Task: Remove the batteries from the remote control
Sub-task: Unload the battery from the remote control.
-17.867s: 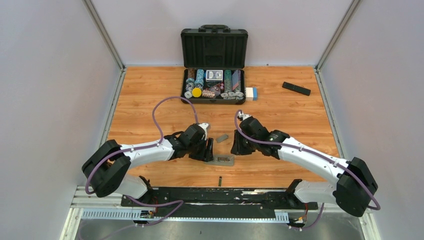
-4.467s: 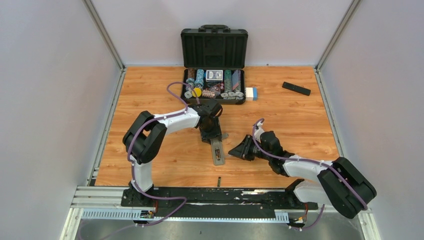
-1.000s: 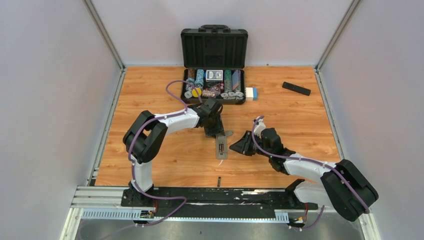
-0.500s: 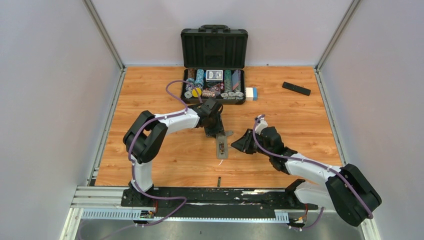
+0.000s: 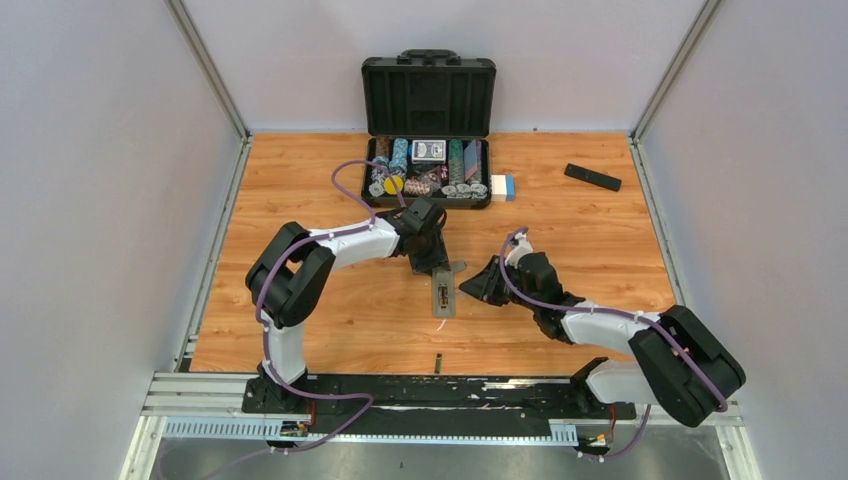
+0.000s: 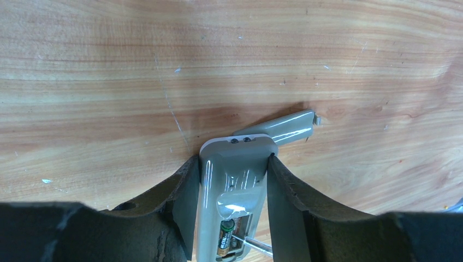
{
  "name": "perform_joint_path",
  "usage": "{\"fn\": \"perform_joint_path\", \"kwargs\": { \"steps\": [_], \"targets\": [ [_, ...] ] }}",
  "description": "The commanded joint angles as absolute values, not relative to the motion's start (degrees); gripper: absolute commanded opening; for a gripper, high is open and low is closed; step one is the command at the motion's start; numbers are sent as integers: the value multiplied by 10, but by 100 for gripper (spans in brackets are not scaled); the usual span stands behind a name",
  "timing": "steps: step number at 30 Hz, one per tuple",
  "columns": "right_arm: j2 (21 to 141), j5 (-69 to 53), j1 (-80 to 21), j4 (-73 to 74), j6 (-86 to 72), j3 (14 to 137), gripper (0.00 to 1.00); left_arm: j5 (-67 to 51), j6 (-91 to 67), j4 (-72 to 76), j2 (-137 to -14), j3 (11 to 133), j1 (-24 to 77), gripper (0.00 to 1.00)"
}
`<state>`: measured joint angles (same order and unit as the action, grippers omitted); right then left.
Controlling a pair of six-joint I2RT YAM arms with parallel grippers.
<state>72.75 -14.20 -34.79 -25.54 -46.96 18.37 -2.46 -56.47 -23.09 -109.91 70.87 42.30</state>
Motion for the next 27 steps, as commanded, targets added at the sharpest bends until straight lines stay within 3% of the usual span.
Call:
{"fn": "perform_joint_path", "kwargs": {
  "steps": [1,12,19,27],
  "targets": [
    [757,-164,-351,-342,-509,158,0,37,-563,-271,-1167,660,431,7],
    [728,-180,-351,-384,-491,139,0,50,-562,-282,-1162,661,432,7],
    [676,-144,-371,-241,-376,187,0,52,-572,-288,-1166,666,432,8],
    [724,-156,-371,-332,-423,164,0,35,-591,-266,-1165,649,437,7]
  ]
}}
